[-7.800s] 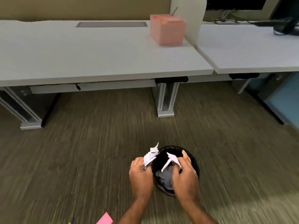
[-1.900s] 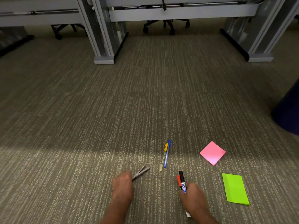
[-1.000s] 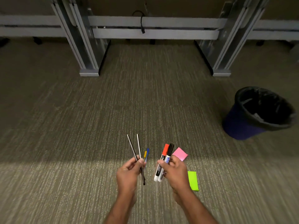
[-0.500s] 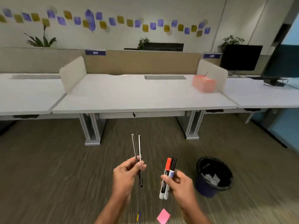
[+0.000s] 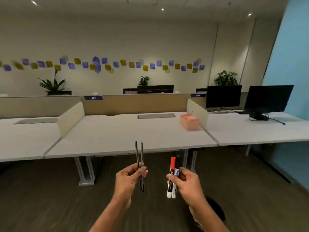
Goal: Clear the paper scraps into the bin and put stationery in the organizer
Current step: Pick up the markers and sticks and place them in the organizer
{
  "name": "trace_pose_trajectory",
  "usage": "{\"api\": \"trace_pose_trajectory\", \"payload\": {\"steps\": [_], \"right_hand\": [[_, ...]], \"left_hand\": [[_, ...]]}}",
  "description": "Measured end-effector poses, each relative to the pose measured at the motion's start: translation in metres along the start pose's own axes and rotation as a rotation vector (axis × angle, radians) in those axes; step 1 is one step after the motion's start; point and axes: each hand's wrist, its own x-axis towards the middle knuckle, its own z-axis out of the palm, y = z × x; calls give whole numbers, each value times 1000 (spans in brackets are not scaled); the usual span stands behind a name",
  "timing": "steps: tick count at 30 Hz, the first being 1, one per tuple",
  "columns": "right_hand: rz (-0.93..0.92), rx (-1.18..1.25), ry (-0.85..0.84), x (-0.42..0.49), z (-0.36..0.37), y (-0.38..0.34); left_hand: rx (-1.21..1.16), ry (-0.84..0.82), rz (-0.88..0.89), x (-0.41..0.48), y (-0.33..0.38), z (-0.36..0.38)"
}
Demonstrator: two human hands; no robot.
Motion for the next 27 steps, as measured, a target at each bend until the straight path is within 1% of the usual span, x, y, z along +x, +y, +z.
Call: {"api": "trace_pose_trajectory", "payload": {"steps": [3, 5, 9, 12, 20, 27], "right_hand": [[-20, -24, -33, 15, -43, -8], [-30, -4, -24, 27, -64, -14], [-26, 22, -23, 58, -86, -25], [-29, 21, -34, 85, -99, -37], [-61, 52, 5, 162, -134, -72], [-88, 36, -38, 273, -171, -62]], "left_hand": [[-39, 48, -12, -4, -4, 38], [-68, 79, -15, -5, -6, 62], [-79, 105, 11, 11, -1, 99], [-72, 84, 43, 35, 10, 121], [-16, -22, 142, 101, 36, 188], [-31, -7, 154, 182, 16, 249]]}}
